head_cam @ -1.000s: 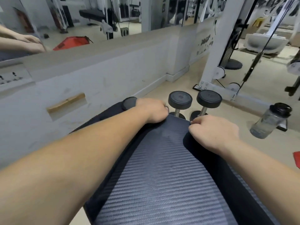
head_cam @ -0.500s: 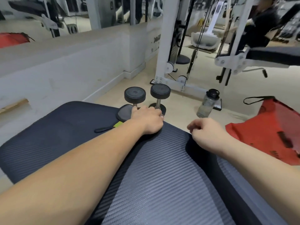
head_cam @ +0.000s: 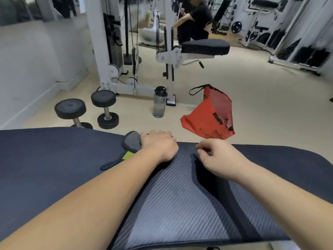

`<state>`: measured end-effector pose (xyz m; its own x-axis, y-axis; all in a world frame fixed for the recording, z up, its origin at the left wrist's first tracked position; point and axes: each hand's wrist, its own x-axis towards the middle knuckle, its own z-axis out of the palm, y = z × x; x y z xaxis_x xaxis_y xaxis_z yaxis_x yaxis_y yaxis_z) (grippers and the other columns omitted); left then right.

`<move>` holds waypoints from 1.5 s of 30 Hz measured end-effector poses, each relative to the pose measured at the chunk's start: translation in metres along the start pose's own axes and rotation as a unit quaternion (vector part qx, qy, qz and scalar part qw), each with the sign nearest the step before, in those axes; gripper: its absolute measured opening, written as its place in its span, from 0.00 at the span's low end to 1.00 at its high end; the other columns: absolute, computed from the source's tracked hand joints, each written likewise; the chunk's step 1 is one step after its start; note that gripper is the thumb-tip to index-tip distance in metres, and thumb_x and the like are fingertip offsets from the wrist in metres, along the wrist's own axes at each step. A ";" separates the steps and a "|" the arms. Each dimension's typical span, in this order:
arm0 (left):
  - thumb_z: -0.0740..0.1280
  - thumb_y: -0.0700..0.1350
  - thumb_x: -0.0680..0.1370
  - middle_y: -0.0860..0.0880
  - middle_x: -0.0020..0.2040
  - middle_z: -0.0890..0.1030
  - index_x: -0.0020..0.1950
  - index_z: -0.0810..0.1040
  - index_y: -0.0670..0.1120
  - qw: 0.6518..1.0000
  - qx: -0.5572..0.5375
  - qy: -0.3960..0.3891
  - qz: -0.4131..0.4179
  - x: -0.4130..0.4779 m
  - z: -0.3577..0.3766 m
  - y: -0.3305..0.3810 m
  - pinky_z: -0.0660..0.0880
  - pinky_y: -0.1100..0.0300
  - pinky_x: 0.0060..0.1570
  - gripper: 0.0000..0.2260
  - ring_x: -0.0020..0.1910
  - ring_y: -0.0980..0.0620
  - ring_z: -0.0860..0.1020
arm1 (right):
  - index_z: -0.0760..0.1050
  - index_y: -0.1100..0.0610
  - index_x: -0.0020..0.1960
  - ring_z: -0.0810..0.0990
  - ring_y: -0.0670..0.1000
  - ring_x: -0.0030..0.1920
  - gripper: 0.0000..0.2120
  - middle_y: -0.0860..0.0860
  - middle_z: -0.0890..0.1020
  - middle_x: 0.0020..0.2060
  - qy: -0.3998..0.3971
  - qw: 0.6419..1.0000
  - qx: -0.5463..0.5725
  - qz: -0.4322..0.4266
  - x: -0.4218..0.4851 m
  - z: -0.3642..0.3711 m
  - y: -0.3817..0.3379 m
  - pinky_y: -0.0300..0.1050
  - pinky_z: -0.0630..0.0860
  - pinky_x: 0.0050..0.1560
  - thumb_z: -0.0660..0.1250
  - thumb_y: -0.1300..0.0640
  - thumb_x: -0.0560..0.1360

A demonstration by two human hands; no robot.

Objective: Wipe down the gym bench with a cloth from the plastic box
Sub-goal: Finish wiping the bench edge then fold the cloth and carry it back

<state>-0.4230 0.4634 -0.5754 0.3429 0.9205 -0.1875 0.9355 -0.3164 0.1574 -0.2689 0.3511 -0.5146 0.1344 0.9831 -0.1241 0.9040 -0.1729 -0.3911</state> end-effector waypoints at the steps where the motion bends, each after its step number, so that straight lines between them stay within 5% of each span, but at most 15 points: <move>1: 0.48 0.53 0.81 0.46 0.70 0.75 0.68 0.72 0.50 1.000 -0.003 -0.002 0.000 0.001 0.001 0.014 0.62 0.42 0.64 0.21 0.68 0.42 0.70 | 0.82 0.50 0.58 0.82 0.50 0.56 0.12 0.45 0.85 0.53 0.006 1.000 0.003 0.012 -0.006 -0.007 0.016 0.52 0.80 0.59 0.62 0.52 0.80; 6: 0.53 0.61 0.77 0.44 0.66 0.79 0.64 0.74 0.52 0.997 -0.065 -0.039 0.012 0.006 -0.020 0.015 0.71 0.50 0.61 0.22 0.63 0.42 0.76 | 0.83 0.48 0.57 0.83 0.49 0.55 0.11 0.45 0.85 0.54 0.045 0.997 0.030 0.059 -0.030 -0.031 0.093 0.50 0.80 0.59 0.62 0.52 0.81; 9: 0.50 0.67 0.74 0.45 0.62 0.81 0.58 0.76 0.56 0.999 0.007 -0.039 0.037 0.003 -0.020 0.005 0.73 0.47 0.62 0.25 0.60 0.41 0.77 | 0.83 0.49 0.58 0.81 0.48 0.58 0.11 0.44 0.83 0.55 0.077 0.995 0.033 0.046 -0.034 -0.034 0.124 0.50 0.78 0.61 0.63 0.52 0.81; 17: 0.48 0.55 0.82 0.41 0.61 0.81 0.59 0.75 0.48 0.996 0.065 0.037 -0.042 0.018 0.004 0.085 0.73 0.50 0.54 0.20 0.60 0.39 0.77 | 0.83 0.49 0.56 0.78 0.49 0.57 0.11 0.45 0.81 0.52 0.084 0.995 0.038 0.028 -0.025 -0.048 0.179 0.53 0.79 0.58 0.62 0.50 0.80; 21: 0.52 0.50 0.82 0.41 0.59 0.81 0.50 0.75 0.48 0.995 0.053 0.045 -0.074 0.032 0.006 0.122 0.75 0.51 0.56 0.13 0.58 0.39 0.79 | 0.83 0.48 0.55 0.78 0.49 0.56 0.10 0.44 0.79 0.50 0.117 0.989 0.056 0.065 -0.037 -0.066 0.236 0.54 0.79 0.57 0.63 0.49 0.80; 32: 0.54 0.52 0.83 0.41 0.58 0.82 0.57 0.78 0.46 0.996 -0.011 0.082 0.013 0.072 0.044 0.334 0.67 0.53 0.47 0.16 0.57 0.38 0.79 | 0.79 0.53 0.65 0.73 0.57 0.70 0.16 0.53 0.78 0.66 0.204 0.952 0.081 0.214 -0.075 -0.087 0.362 0.50 0.70 0.68 0.64 0.51 0.80; 40: 0.56 0.47 0.81 0.43 0.61 0.80 0.61 0.78 0.47 0.994 -0.007 0.049 0.094 0.089 0.055 0.469 0.71 0.52 0.51 0.14 0.60 0.39 0.78 | 0.77 0.52 0.57 0.79 0.61 0.58 0.13 0.55 0.82 0.57 0.140 0.925 0.126 0.331 -0.091 -0.094 0.408 0.53 0.76 0.56 0.55 0.52 0.80; 45: 0.55 0.47 0.83 0.44 0.58 0.80 0.61 0.76 0.47 0.978 0.043 0.026 0.202 0.087 0.065 0.520 0.71 0.53 0.46 0.13 0.57 0.39 0.78 | 0.74 0.53 0.44 0.80 0.60 0.50 0.12 0.51 0.82 0.45 0.212 0.891 0.197 0.351 -0.093 -0.104 0.429 0.52 0.76 0.50 0.54 0.51 0.79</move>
<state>0.0987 0.3639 -0.5734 0.6829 0.7264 -0.0773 0.7295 -0.6724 0.1258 0.1489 0.1914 -0.5765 0.8271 0.5441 -0.1407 0.3358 -0.6792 -0.6527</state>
